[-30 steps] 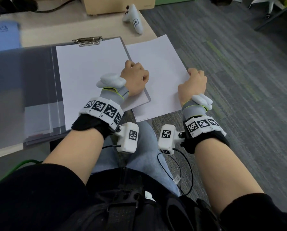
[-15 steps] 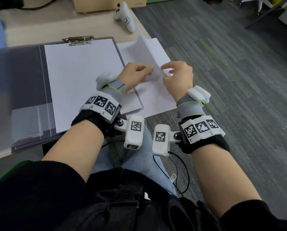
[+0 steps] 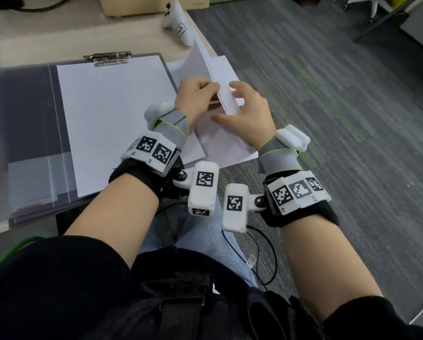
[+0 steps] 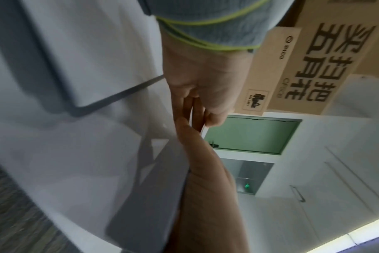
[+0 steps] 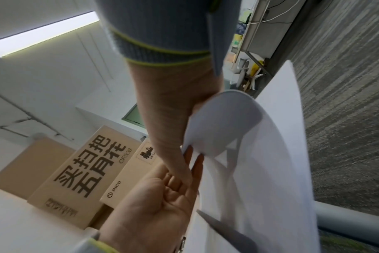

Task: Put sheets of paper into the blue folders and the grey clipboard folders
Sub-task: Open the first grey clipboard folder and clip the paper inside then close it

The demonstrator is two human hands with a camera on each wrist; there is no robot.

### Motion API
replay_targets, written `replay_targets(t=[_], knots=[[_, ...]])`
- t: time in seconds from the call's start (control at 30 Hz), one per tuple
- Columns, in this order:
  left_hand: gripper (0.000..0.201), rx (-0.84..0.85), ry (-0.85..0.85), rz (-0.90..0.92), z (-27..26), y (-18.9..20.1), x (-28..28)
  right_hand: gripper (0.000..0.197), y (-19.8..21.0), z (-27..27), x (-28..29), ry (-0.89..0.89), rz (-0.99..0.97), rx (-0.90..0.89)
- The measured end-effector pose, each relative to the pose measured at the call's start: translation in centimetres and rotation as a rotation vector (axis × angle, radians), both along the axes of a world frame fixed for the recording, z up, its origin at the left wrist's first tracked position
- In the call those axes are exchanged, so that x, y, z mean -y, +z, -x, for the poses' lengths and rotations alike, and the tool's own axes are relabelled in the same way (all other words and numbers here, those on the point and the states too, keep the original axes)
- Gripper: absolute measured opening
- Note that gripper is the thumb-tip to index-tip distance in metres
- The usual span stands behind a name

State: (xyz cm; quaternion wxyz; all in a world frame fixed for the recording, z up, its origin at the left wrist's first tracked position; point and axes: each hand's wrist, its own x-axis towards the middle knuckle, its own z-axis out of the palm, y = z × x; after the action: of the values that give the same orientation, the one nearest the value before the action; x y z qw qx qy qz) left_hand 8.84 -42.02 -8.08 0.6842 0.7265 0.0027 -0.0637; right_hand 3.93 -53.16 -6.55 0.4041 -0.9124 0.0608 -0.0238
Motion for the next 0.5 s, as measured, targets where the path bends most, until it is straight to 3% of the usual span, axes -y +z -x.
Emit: replay_targets(t=[0.07,0.13,0.27,0.37,0.43,0.5], knots=[[0.027,0.084,0.015,0.062,-0.2,1.6,-0.3,0.07,1.0,0.1,-0.5,0.008,0.09,-0.007],[0.025,0.168,-0.032,0.072,0.0,3.4,-0.7,0.058,2.5,0.3,-1.1,-0.017,0.213,-0.003],[0.021,0.307,-0.163,0.035,1.0,6.0,-2.1,0.038,5.9,0.6,-2.3,-0.224,0.299,0.024],[0.02,0.304,-0.072,0.048,1.0,6.2,-4.4,0.038,7.8,1.0,-3.3,-0.365,0.283,0.1],[0.017,0.277,0.037,0.014,0.9,5.5,-6.3,0.042,8.3,1.3,-4.0,-0.398,0.273,0.237],[0.028,0.229,0.14,-0.029,0.8,4.9,-8.4,0.047,8.5,1.3,-5.0,-0.379,0.196,0.429]])
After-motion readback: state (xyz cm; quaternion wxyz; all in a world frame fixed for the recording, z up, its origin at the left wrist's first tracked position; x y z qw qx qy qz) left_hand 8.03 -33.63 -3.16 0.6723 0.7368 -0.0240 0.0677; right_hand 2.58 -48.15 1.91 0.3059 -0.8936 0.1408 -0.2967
